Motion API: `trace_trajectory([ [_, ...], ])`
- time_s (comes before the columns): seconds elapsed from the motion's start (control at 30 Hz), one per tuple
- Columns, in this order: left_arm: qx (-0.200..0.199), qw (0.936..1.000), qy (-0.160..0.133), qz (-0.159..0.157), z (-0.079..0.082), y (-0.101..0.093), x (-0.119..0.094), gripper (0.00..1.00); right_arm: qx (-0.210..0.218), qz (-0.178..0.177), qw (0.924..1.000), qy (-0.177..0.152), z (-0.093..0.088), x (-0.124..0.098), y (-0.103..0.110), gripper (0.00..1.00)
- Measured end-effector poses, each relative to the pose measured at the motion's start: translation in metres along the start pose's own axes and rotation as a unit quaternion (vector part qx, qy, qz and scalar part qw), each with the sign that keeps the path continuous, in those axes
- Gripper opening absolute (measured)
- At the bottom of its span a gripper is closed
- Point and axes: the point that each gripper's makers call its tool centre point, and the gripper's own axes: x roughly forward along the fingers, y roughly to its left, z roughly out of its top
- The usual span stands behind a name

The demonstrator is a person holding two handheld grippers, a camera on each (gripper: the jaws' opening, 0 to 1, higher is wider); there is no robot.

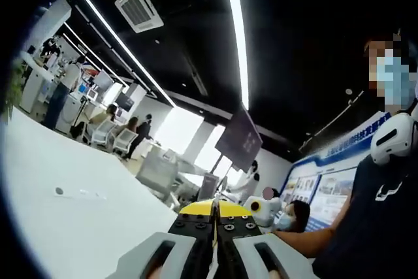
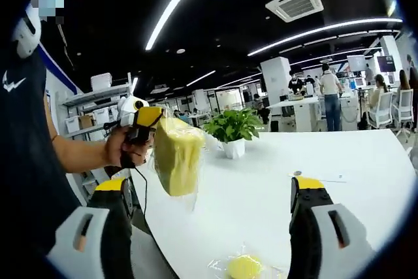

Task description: Compare the silicone blocks by pressing each to a similar depth, holding the contact briefly, and releasing to observe deformation and rebound differences across the visible hardness samples.

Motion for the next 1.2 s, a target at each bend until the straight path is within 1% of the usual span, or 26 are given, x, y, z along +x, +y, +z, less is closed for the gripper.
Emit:
trace_trajectory([
  [0.17, -0.007, 0.9998, -0.001, 0.019, -0.004, 0.011, -0.004, 0.00, 0.001, -0.013, 0.9999, 0.008, -0.013, -0.009, -0.006, 0.96],
  [0.27, -0.012, 0.9995, -0.004, 0.028, -0.005, 0.015, -0.008, 0.00, -0.014, -0.028, 0.9995, 0.010, -0.021, -0.014, -0.013, 0.96],
  [0.4, -0.020, 0.9987, -0.010, 0.045, -0.008, 0.024, -0.015, 0.00, -0.023, -0.045, 0.9987, -0.001, -0.028, -0.022, -0.022, 0.96],
  [0.5, -0.031, 0.9978, -0.015, 0.057, -0.011, 0.032, -0.020, 0.00, -0.030, -0.056, 0.9980, 0.009, -0.040, -0.027, -0.029, 0.96],
  [0.63, -0.041, 0.9962, -0.017, 0.075, -0.018, 0.043, -0.025, 0.00, -0.042, -0.072, 0.9964, 0.016, -0.050, -0.033, -0.037, 0.96],
  [0.73, -0.052, 0.9950, -0.020, 0.082, -0.022, 0.050, -0.028, 0.00, -0.064, -0.096, 0.9924, 0.044, -0.067, -0.039, -0.047, 0.96],
  [0.77, -0.056, 0.9943, -0.020, 0.088, -0.024, 0.053, -0.029, 0.00, -0.057, -0.097, 0.9927, 0.044, -0.075, -0.041, -0.048, 0.96],
  [0.83, -0.062, 0.9937, -0.019, 0.092, -0.028, 0.057, -0.031, 0.00, -0.050, -0.105, 0.9921, 0.048, -0.084, -0.045, -0.052, 0.96],
  [0.9, -0.066, 0.9932, -0.017, 0.094, -0.032, 0.059, -0.033, 0.00, -0.050, -0.117, 0.9907, 0.049, -0.093, -0.050, -0.056, 0.96],
  [0.97, -0.072, 0.9923, -0.017, 0.099, -0.036, 0.061, -0.036, 0.00, -0.050, -0.127, 0.9890, 0.058, -0.105, -0.054, -0.059, 0.96],
  [1.07, -0.083, 0.9909, -0.019, 0.105, -0.040, 0.064, -0.039, 0.00, -0.039, -0.135, 0.9884, 0.057, -0.114, -0.061, -0.063, 0.96],
  [1.13, -0.099, 0.9890, -0.030, 0.106, -0.040, 0.067, -0.042, 0.00, -0.042, -0.145, 0.9868, 0.059, -0.119, -0.065, -0.066, 0.96],
  [1.2, -0.105, 0.9875, -0.026, 0.115, -0.046, 0.072, -0.045, 0.00, -0.028, -0.152, 0.9861, 0.061, -0.124, -0.069, -0.070, 0.96],
])
